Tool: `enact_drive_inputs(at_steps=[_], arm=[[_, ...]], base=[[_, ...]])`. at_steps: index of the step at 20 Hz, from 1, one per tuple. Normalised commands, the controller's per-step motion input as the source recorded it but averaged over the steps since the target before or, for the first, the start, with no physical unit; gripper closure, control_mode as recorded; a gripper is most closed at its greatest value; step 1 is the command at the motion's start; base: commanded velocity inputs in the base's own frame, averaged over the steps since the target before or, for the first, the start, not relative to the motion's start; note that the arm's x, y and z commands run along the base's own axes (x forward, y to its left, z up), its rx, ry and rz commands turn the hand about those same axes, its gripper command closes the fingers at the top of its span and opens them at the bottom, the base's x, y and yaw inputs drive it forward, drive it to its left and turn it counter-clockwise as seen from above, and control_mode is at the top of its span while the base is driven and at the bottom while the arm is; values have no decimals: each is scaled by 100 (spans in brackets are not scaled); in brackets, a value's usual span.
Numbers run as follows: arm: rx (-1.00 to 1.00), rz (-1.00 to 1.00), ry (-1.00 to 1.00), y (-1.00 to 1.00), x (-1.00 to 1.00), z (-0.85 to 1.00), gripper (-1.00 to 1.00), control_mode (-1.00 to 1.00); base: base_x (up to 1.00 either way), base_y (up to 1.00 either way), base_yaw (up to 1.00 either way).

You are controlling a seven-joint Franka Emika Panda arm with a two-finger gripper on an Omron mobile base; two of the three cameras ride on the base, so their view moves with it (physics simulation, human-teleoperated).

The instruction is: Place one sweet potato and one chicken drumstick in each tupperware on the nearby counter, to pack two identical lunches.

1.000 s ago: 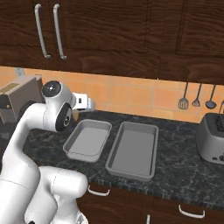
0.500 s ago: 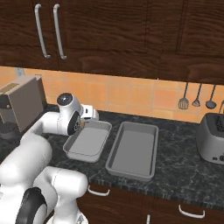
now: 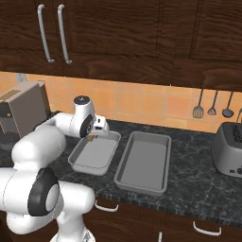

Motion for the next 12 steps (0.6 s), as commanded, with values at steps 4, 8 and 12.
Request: enact_drive_inputs(at_steps=[4, 8, 12], arm=[[0, -11, 1, 1, -4, -23, 100, -100], [0, -7, 5, 6, 1, -45, 100, -100], [0, 0, 0, 7, 2, -47, 100, -100]], base=[[0, 0, 0], [0, 0, 0], [0, 0, 0]])
